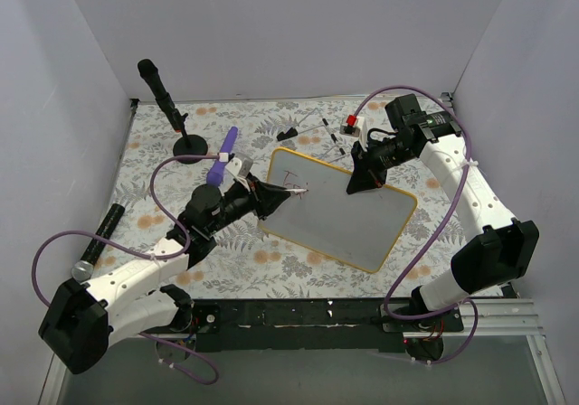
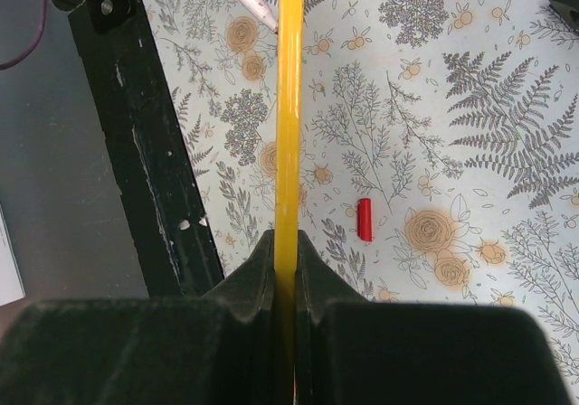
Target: Write a sentence on the whiteboard
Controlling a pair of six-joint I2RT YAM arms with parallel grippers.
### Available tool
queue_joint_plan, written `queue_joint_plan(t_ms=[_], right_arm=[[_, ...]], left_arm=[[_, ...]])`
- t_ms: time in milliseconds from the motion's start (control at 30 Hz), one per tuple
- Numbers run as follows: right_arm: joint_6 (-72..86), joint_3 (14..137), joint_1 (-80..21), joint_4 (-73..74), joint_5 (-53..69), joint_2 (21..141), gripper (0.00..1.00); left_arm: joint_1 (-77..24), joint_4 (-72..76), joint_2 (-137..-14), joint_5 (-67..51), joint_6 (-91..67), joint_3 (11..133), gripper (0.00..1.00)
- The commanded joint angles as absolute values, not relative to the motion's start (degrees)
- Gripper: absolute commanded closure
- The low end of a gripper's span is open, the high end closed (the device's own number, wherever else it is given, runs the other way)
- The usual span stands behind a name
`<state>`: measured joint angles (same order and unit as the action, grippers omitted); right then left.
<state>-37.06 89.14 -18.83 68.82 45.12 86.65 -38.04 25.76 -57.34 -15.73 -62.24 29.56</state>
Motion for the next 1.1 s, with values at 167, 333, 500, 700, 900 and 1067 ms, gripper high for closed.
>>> queue_joint_plan(t_ms=[167,333,500,700,900,1067], right_arm=[[-38.1,90.1,-19.1,66.6,51.1,85.2,0.99],[-38.1,90.1,-19.1,66.6,51.0,85.2,0.99],[-38.1,90.0,-19.1,66.5,51.0,85.0,0.99],[-38.1,90.1,-19.0,66.6,51.1,85.3,0.99],[-38.1,90.3,-19.1,66.7,51.1,85.3,0.99],[-38.1,90.0,-19.1,66.6,50.9,85.0,0.99]], left_arm=[[-38.0,27.6,-59.7,-16.7,-61.9,32.4,1.0],[-38.0,29.3,-61.4,-17.4,-62.9,32.8,1.0],[-38.0,29.5,-60.4,-18.2,-63.0,32.6,1.0],[-38.0,28.6,-56.5,-18.3,-62.8,32.1,1.0],[-38.0,28.3,-56.9,-17.2,-62.3,32.6,1.0],[-38.0,28.7,-58.4,-16.6,-62.1,33.2,1.0]])
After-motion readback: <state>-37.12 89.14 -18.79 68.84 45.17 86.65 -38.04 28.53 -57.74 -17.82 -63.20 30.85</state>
